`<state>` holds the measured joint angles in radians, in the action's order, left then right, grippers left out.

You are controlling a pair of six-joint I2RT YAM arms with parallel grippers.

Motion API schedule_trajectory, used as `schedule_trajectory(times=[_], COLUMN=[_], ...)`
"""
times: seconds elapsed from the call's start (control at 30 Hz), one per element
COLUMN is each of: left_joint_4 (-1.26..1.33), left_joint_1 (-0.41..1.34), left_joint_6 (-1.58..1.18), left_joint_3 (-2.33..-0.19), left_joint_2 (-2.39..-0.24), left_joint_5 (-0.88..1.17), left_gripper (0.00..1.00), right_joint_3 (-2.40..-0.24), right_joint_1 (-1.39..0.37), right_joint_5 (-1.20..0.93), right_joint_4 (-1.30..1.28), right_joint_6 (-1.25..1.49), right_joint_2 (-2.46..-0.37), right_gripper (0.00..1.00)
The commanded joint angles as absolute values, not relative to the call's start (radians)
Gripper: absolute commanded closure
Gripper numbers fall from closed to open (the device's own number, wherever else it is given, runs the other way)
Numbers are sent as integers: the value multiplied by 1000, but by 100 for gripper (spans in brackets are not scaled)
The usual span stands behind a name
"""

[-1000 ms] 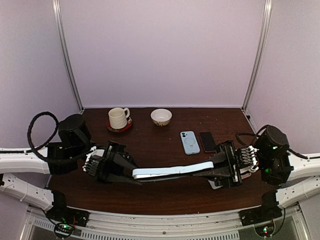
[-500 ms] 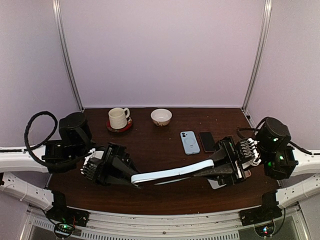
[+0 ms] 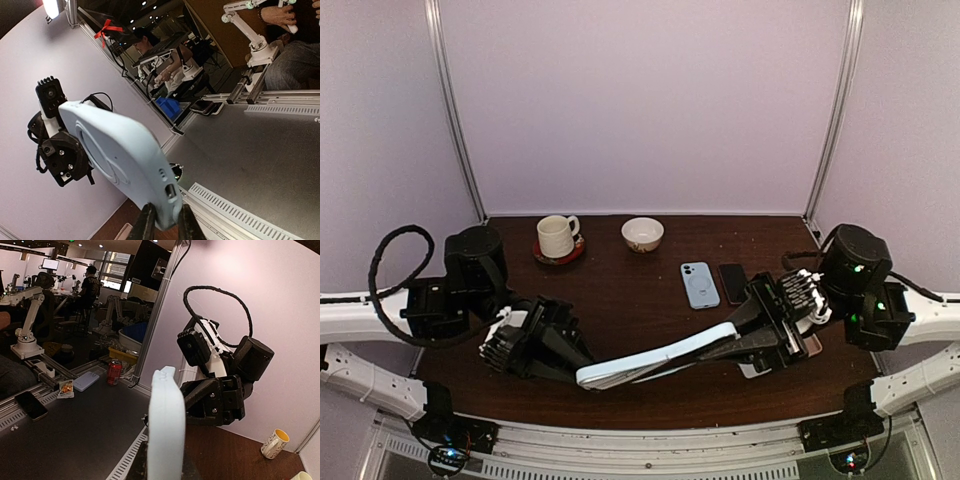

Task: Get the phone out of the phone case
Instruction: Remove the phone from the bottom left corner of the phone case.

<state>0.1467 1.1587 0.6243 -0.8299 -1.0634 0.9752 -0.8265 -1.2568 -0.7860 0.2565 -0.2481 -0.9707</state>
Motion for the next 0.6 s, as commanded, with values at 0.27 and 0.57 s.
schedule_trajectory(times=[0.27, 0.57], left_joint_4=[105, 133], left_joint_1=[1144, 1144], left_joint_6=[719, 678], left_joint_3=[-914, -889], left_joint_2=[-1071, -1066], left_joint_5=[896, 876], left_gripper=[93, 81], right_joint_3=[-868, -867], right_joint_1=[-1278, -1279], right_joint_5=[-974, -838], right_joint_4=[190, 158], right_joint_6=[-163, -267], right_joint_2=[-986, -962], right_gripper=[100, 100])
